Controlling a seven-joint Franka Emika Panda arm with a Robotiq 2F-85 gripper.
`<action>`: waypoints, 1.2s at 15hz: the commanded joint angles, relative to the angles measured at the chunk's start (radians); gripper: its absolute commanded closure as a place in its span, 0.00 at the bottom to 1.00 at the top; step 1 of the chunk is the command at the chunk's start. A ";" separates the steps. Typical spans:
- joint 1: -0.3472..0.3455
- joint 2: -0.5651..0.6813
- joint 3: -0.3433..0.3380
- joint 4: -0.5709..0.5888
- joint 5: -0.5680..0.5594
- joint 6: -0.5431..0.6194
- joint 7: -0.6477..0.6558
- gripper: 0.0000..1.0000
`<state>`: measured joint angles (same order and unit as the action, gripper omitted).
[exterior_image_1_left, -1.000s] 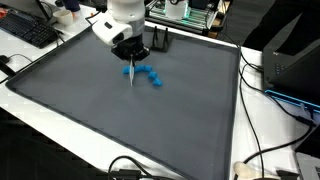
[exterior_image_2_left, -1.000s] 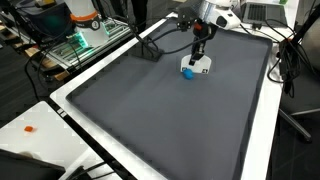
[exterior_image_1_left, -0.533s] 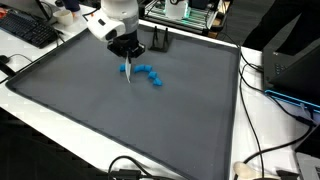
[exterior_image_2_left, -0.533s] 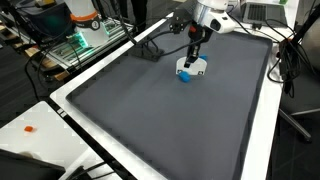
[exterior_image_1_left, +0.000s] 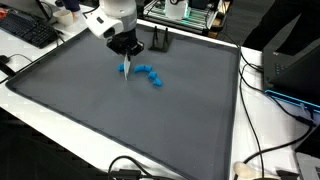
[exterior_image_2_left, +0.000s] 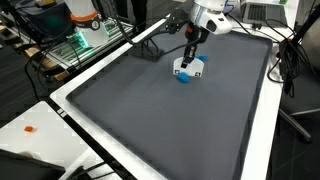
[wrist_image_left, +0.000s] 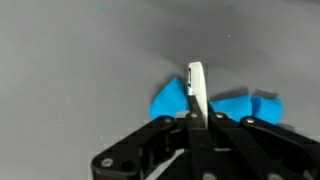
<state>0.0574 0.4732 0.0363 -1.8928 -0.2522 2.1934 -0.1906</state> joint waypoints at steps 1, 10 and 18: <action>-0.005 -0.057 -0.005 -0.032 0.018 -0.029 0.031 0.99; -0.005 -0.193 -0.019 -0.053 0.136 -0.197 0.280 0.99; 0.008 -0.336 -0.030 -0.187 0.236 -0.211 0.663 0.99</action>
<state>0.0537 0.2135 0.0180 -1.9866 -0.0510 1.9715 0.3432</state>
